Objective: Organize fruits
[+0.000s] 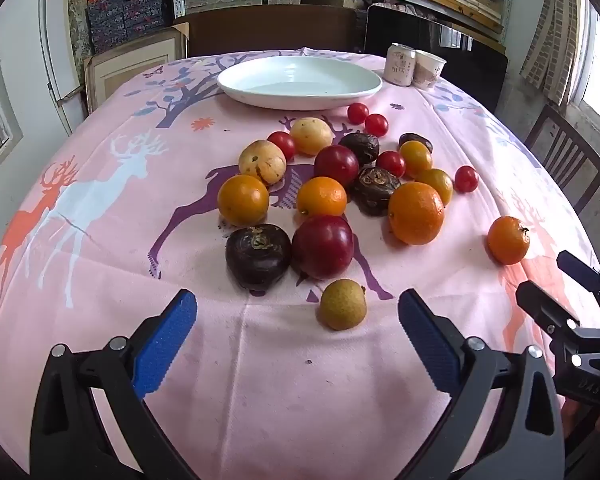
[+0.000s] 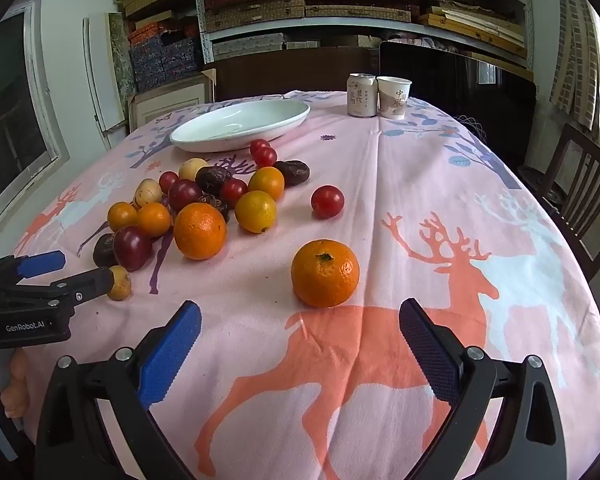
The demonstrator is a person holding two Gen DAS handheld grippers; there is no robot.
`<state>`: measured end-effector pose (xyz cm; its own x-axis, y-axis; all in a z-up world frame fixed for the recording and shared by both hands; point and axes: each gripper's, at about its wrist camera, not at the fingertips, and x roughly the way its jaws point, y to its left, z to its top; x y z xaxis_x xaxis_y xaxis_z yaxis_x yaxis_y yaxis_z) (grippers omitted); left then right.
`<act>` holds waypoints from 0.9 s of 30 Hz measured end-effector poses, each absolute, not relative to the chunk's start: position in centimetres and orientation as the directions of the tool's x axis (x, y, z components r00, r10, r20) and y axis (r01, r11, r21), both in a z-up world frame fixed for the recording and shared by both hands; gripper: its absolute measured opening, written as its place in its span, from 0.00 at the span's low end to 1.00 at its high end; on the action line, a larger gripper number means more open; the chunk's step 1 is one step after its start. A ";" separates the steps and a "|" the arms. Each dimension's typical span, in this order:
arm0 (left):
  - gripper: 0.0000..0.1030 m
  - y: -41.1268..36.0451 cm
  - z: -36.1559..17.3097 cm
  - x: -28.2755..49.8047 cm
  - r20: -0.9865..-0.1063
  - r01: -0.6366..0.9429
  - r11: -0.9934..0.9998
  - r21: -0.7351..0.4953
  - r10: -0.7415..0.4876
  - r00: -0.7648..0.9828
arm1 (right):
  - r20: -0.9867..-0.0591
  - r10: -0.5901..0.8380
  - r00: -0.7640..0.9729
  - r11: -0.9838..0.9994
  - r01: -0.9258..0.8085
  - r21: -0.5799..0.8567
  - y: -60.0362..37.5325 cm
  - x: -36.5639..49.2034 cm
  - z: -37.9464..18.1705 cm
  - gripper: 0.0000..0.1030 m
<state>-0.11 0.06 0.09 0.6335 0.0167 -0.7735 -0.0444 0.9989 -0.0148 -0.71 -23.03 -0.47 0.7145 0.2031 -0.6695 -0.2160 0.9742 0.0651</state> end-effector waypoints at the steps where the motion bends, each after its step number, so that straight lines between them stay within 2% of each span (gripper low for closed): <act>1: 0.96 0.1 0.1 -0.2 -0.772 -0.048 0.999 -0.010 0.023 0.635 | -0.671 0.202 0.714 0.974 -0.216 0.063 -23.0 -0.7 -0.5 0.97; 8: 0.96 -0.2 0.5 -0.8 -0.762 -0.072 0.997 0.028 0.068 0.645 | -0.680 0.195 0.707 0.976 -0.210 0.061 -22.8 -0.7 -1.1 0.97; 9: 0.96 -0.4 0.2 -0.7 -0.768 -0.043 0.999 -0.005 0.024 0.640 | -0.681 0.197 0.705 0.975 -0.211 0.064 -22.9 -0.7 -1.2 0.97; 27: 0.96 -0.7 0.1 -1.0 -0.772 -0.044 0.999 -0.004 0.025 0.635 | -0.690 0.212 0.692 0.972 -0.222 0.077 -22.9 -0.8 -1.5 0.97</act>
